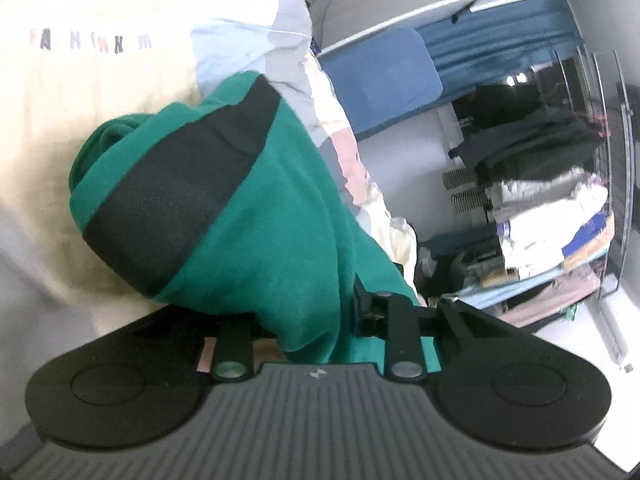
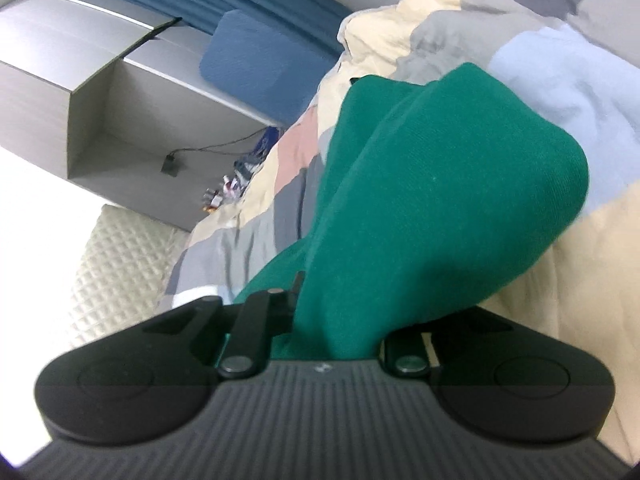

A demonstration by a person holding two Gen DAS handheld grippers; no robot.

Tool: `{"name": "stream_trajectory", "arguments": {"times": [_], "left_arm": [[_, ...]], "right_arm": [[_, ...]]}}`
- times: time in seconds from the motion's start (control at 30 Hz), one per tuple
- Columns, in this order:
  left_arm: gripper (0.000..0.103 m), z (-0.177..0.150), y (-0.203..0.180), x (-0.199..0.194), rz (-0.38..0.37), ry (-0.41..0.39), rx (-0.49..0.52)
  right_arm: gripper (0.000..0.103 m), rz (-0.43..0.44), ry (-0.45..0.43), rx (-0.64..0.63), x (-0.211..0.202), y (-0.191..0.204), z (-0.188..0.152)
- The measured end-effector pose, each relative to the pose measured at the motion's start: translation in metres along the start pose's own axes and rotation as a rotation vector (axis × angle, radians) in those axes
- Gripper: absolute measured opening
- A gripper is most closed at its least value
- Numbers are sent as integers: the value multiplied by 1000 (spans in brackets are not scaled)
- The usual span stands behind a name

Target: Fold large clothes

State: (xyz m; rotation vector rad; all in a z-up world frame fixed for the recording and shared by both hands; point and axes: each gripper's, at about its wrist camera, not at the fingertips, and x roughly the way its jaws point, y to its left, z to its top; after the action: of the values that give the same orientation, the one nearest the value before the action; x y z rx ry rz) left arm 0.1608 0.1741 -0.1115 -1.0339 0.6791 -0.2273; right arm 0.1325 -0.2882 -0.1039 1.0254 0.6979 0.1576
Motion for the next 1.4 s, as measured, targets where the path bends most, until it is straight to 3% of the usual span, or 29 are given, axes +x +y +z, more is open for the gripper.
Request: {"name": "stream_trajectory", "arguments": {"times": [0.23,0.33,0.47,0.67,0.73,0.83,1.03,1.13,1.2,1.3,1.4], "left_arm": [[32,-35,-20,-87,22,72,35],[32,-48,-35,-117,66,131,32],[32,-69,-49,-152,94,150,65],[37,-79,-34,-146,139,228,60],[42,-81,-30,-143,138,238,67],[49,-78,-33,-143,109,223,72],[52,-60,-53,-144,37,128,91],[57,-48,-67,-143,0,44,152],[66,-41,-74,-140,-28,-21,208],[69,-38,-84,-114,-15,-24,284],[69,-37,-88,-84,43,-38,339]], "right_arm": [[23,-1,23,-47,-67,21,-20],[23,4,47,-50,-99,28,-25],[23,8,65,-105,-135,38,-34],[28,-53,125,-72,-137,13,-42],[41,-59,147,-25,-133,2,-43],[63,-3,141,-12,-135,2,-44],[65,72,94,-55,-137,21,-33],[64,100,51,-101,-134,33,-25],[65,106,8,-163,-130,42,-20],[71,86,-43,-265,-116,52,-12],[71,27,-31,-327,-89,51,-7]]}}
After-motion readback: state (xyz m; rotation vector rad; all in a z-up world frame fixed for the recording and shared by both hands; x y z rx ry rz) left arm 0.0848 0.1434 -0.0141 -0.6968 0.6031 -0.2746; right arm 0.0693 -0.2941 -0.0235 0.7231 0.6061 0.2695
